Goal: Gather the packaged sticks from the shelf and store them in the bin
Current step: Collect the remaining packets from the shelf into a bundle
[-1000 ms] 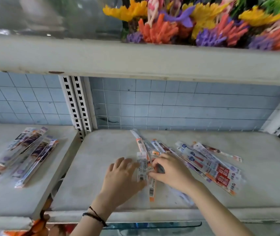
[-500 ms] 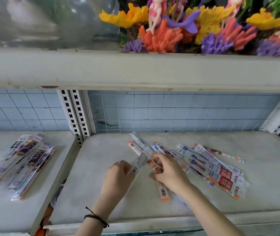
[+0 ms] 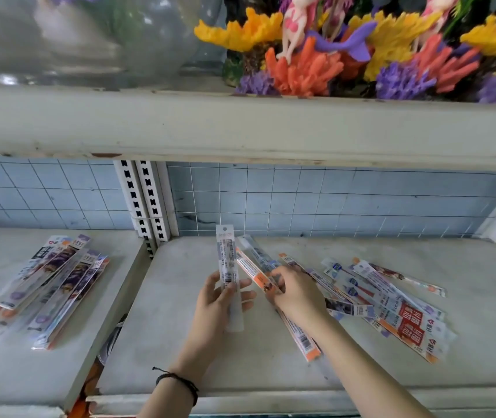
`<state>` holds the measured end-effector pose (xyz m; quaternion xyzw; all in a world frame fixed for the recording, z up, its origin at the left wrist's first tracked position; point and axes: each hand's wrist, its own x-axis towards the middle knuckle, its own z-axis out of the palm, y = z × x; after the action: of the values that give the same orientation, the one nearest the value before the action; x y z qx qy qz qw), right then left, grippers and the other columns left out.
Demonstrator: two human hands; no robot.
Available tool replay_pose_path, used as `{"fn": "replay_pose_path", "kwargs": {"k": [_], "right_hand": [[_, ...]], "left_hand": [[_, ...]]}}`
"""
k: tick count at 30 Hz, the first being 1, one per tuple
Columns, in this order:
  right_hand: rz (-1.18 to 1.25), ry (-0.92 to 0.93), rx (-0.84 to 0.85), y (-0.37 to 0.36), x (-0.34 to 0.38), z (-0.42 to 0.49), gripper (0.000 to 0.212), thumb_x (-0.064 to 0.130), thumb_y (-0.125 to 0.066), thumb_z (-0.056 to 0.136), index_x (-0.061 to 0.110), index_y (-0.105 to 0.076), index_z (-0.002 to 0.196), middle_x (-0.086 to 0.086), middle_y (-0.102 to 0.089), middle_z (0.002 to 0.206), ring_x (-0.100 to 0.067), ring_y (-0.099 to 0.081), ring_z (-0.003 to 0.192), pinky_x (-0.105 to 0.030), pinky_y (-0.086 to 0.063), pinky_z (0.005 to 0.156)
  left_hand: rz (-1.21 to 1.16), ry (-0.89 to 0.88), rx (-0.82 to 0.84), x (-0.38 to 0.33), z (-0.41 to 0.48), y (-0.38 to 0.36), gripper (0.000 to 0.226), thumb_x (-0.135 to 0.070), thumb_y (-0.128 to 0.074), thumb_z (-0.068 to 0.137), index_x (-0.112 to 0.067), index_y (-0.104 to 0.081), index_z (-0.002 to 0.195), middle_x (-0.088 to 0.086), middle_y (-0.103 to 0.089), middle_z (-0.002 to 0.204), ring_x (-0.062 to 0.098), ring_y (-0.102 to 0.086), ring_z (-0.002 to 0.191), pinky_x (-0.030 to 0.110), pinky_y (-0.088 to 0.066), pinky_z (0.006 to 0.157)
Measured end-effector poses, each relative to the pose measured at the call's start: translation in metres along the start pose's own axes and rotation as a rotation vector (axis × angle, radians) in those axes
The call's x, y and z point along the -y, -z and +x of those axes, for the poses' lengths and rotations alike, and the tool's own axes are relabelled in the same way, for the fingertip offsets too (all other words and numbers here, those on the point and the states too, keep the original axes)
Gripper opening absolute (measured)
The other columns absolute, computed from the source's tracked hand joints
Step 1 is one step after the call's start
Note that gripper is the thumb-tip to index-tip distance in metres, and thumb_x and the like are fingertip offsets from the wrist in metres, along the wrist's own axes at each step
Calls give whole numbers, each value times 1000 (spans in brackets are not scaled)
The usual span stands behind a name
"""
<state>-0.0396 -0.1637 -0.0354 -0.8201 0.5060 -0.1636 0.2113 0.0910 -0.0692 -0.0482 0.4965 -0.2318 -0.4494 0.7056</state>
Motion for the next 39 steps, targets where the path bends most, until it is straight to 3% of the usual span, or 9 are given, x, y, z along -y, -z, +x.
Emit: {"fn": "replay_pose_path", "kwargs": {"k": [7,12,15,19,25,28,32,35,39], "right_hand": [[399,-50,-114,13,-8,-1,33,11,-68,81,19,-63,113,11,-62,72,-7,-58,67,-20,-46,62],[669,-45,-94,42,-16,-1,31,14,-78,74,33,-64,95,-2,-71,85,-12,-58,67,-26,-47,64],[703,-39,-51,54,-20,-3,32,9,-79,72,30,-67,93,1,-74,87,-11,-60,70,-25,-49,64],[783,-33,46,59,-17,-5,31,-1,-76,74,23,-68,93,5,-75,81,-6,-66,68,-17,-49,59],[962,-42,-25,62,-9,-4,27,-2,-72,78,16,-67,98,-2,-76,87,-13,-72,77,-20,-52,64],[990,-45,-58,57,-1,-3,27,-1,-72,78,10,-67,102,-4,-76,88,-18,-72,78,-27,-53,66],[1100,-51,-76,44,12,-3,26,-5,-70,78,10,-66,100,-3,-74,84,-20,-71,76,-33,-57,67],[1229,-115,-86,40,16,1,26,-5,-70,79,7,-66,102,-4,-73,80,-19,-67,68,-31,-55,63],[1305,-171,-88,45,13,2,32,-3,-70,79,9,-64,108,-7,-72,82,-15,-68,67,-23,-53,54]], "left_hand": [[-71,-37,-87,-9,5,10,17,-13,-46,98,-6,-62,99,8,-62,75,13,-56,54,23,-49,51],[103,-175,-215,-37,22,25,22,-15,-42,100,-12,-64,99,4,-69,92,16,-63,85,26,-48,72],[237,-199,-163,-49,25,22,21,-19,-45,100,-17,-66,101,-3,-68,102,10,-60,90,21,-44,69],[391,-64,43,-42,23,5,16,-17,-51,97,-15,-65,90,5,-71,99,24,-61,91,35,-43,77],[596,80,244,-28,10,-4,24,-20,-49,98,-4,-66,101,9,-73,82,20,-67,72,38,-53,77],[406,140,355,-23,3,-6,24,-23,-50,98,-7,-68,100,15,-72,90,30,-66,82,47,-51,84],[263,122,513,-20,-8,-18,17,-13,-60,91,0,-59,100,11,-68,80,23,-66,64,31,-55,61],[221,118,330,-16,-7,-18,5,-2,-61,88,-2,-59,92,10,-64,73,17,-60,53,26,-50,54],[58,157,181,-12,0,-3,20,-11,-48,97,0,-57,112,14,-74,85,25,-71,73,31,-57,65]]}}
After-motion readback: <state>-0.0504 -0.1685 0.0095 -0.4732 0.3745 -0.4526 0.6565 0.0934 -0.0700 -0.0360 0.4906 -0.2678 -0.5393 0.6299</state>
